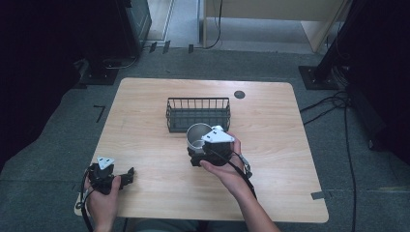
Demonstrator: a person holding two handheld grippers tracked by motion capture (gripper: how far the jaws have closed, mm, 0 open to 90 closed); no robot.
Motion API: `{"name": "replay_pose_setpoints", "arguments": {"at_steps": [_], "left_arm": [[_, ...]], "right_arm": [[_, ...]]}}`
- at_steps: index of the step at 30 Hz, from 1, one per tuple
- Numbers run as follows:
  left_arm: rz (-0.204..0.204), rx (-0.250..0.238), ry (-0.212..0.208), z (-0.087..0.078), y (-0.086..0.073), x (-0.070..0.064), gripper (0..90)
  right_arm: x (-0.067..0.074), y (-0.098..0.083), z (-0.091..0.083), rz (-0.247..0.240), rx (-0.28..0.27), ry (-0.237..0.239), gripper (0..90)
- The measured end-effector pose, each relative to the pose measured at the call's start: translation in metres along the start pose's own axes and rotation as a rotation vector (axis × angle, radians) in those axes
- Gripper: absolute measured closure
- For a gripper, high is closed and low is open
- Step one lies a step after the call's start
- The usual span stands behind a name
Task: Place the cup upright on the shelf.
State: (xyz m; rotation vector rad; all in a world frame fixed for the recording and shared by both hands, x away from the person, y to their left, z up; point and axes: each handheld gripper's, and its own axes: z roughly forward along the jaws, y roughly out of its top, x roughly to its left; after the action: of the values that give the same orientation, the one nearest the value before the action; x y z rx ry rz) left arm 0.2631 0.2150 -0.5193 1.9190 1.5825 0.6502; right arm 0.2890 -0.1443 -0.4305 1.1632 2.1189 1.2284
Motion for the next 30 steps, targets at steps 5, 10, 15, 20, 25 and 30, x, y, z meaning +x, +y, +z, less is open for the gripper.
{"name": "replay_pose_setpoints", "arguments": {"at_steps": [5, 10, 15, 20, 25, 30], "left_arm": [[-0.002, -0.002, 0.0, 0.0, 0.0, 0.0, 0.0], [-0.002, 0.0, 0.0, 0.0, 0.0, 0.0, 0.0], [-0.002, -0.001, 0.0, 0.0, 0.0, 0.0, 0.0], [-0.002, 0.0, 0.0, 0.0, 0.0, 0.0, 0.0], [-0.002, 0.0, 0.0, 0.0, 0.0, 0.0, 0.0], [-0.002, 0.0, 0.0, 0.0, 0.0, 0.0, 0.0]], "right_arm": [[-0.005, 0.009, 0.002, 0.008, -0.001, -0.004, 8.0], [-0.01, 0.017, 0.004, 0.009, -0.003, -0.01, 8.1], [-0.016, 0.027, 0.005, 0.013, -0.01, -0.023, 8.1], [-0.021, 0.034, 0.007, 0.01, -0.016, -0.035, 8.0], [-0.03, 0.044, 0.011, 0.015, -0.016, -0.046, 8.0], [-0.034, 0.05, 0.015, 0.023, -0.014, -0.053, 8.0]]}}
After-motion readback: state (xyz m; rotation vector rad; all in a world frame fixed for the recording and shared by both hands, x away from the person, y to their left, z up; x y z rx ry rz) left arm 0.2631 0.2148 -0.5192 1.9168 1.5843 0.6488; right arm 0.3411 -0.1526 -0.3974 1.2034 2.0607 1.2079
